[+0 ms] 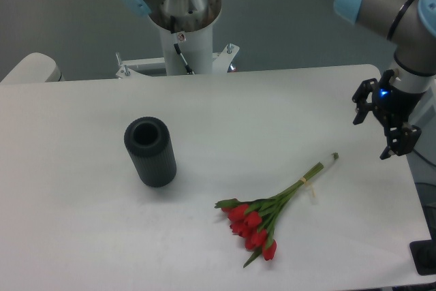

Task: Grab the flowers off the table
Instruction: 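Move the open gripper over the green stems of the red tulips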

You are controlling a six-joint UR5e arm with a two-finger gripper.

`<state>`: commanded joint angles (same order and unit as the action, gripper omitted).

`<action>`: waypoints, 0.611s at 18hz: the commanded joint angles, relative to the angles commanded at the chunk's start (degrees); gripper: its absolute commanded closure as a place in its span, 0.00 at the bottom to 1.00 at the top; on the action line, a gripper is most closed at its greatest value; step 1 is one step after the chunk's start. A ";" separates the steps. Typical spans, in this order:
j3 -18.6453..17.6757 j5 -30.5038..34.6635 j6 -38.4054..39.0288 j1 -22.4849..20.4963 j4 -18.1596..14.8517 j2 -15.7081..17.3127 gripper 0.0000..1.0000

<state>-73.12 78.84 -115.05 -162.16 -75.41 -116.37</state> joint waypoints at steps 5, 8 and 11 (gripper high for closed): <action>-1.50 0.61 5.96 2.72 1.93 0.09 0.00; -1.67 3.16 10.71 4.39 1.93 0.00 0.00; -2.81 5.44 15.54 5.97 2.11 0.00 0.00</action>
<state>-75.93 84.28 -99.51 -156.19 -73.30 -116.37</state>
